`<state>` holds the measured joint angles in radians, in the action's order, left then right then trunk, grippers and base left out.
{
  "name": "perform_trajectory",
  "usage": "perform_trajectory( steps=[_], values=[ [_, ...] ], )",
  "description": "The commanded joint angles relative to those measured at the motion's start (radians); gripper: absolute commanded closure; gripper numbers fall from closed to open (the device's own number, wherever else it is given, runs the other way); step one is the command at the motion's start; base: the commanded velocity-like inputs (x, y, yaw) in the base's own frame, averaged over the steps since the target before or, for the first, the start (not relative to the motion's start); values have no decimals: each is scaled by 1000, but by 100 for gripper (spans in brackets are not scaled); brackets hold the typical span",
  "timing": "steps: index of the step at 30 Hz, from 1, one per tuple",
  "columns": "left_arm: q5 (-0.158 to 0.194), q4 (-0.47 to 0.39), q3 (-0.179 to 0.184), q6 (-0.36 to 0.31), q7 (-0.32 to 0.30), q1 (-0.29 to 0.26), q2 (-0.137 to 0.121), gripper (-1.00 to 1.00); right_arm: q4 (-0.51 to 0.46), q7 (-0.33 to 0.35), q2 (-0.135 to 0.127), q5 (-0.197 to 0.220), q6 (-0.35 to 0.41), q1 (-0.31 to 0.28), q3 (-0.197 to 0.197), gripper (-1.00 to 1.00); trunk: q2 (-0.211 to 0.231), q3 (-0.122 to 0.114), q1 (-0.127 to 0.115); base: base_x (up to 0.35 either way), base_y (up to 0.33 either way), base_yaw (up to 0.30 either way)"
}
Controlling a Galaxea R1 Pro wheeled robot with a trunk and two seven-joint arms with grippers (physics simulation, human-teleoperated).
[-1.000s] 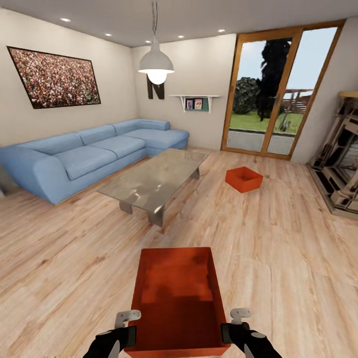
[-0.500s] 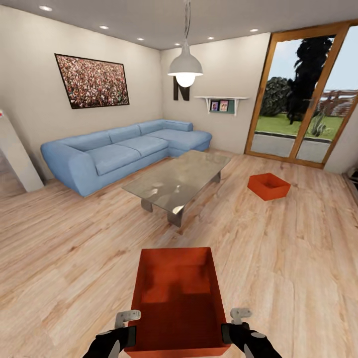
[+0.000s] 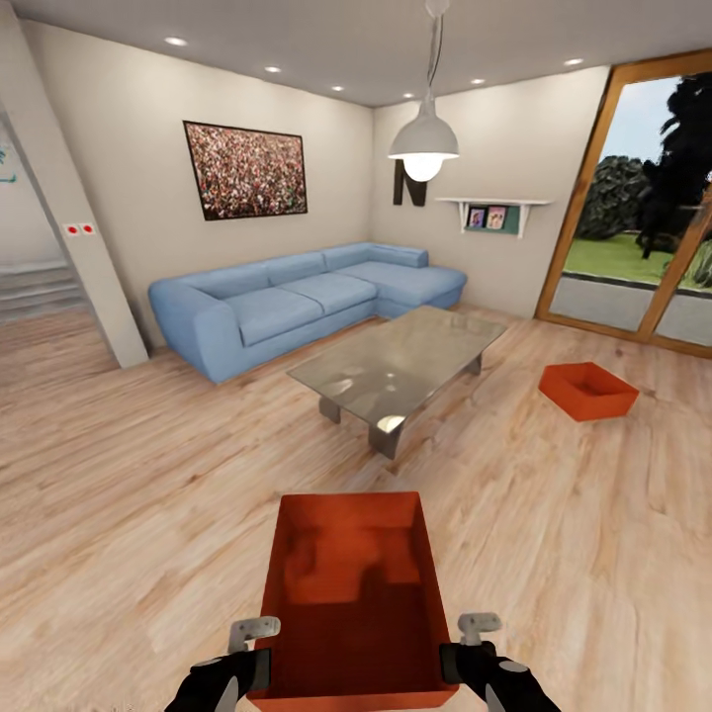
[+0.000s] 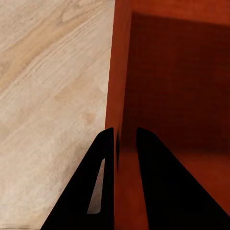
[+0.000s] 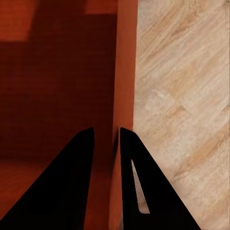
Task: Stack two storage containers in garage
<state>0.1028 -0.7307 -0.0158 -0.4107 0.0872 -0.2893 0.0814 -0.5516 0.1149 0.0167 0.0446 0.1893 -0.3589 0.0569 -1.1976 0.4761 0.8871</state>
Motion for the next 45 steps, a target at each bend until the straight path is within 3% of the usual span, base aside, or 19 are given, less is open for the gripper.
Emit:
perform_trajectory(
  steps=[1, 45],
  values=[
    [-18, -4, -4, -2, 12, -1, 0, 100, 1, -3, -1, -8, 6, 0, -3, 100, 7, -3, -4, 0, 0, 289],
    [-16, -3, -4, -1, 12, -1, -2, 100, 1, -2, -1, -6, 7, 0, -2, 100, 308, -167, -169, 0, 0, 287]
  ],
)
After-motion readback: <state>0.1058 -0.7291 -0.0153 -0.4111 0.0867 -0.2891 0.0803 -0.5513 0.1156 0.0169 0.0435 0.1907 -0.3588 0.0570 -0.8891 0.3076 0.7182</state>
